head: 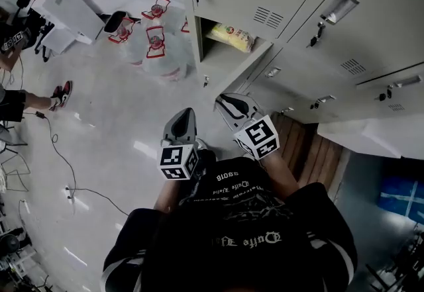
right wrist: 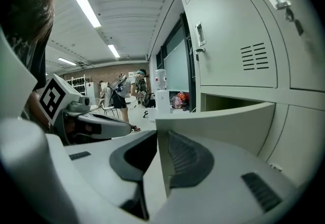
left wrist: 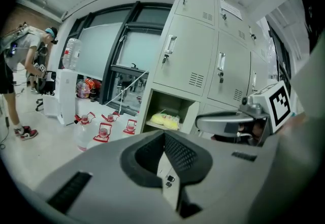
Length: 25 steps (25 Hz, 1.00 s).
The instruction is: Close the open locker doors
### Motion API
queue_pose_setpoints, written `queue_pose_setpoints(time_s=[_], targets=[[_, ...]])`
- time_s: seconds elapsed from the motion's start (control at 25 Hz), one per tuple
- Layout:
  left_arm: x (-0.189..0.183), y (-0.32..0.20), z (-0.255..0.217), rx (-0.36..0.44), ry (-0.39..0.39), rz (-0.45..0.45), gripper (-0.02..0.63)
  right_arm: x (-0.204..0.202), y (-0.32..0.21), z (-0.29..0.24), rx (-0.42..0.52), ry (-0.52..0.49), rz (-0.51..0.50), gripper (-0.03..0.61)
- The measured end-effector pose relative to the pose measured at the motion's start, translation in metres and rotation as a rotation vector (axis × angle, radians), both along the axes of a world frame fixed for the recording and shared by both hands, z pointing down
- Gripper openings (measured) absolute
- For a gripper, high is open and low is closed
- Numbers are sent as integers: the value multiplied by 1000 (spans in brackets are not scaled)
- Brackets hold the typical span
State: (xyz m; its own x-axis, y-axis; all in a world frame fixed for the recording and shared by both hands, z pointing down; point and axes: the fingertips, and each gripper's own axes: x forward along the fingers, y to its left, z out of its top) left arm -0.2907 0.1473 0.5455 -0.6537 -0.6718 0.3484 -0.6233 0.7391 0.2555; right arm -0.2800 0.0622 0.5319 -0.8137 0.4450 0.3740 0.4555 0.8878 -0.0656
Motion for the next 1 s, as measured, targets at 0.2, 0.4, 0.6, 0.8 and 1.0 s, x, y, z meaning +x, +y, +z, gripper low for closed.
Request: queue_pose_setpoints(time_s=[0.2,0.4,0.6,0.8,1.0], targets=[[-26,21,5,-9,-10,44,8,-36,3,0,33,-21,54,44],[-36,32,4,16,-1,53,8,-60,3,4,54,-20,126,26],[-47,38,10,2,8,39,8,-92,1,6,77,-33,150,23],[-72,45,11,-8,7,-21,8,-124,-6,9,87,-23,151,21],[-101,44,10,14,38,-97,8,-156,-22,12,84,-7,162,21]])
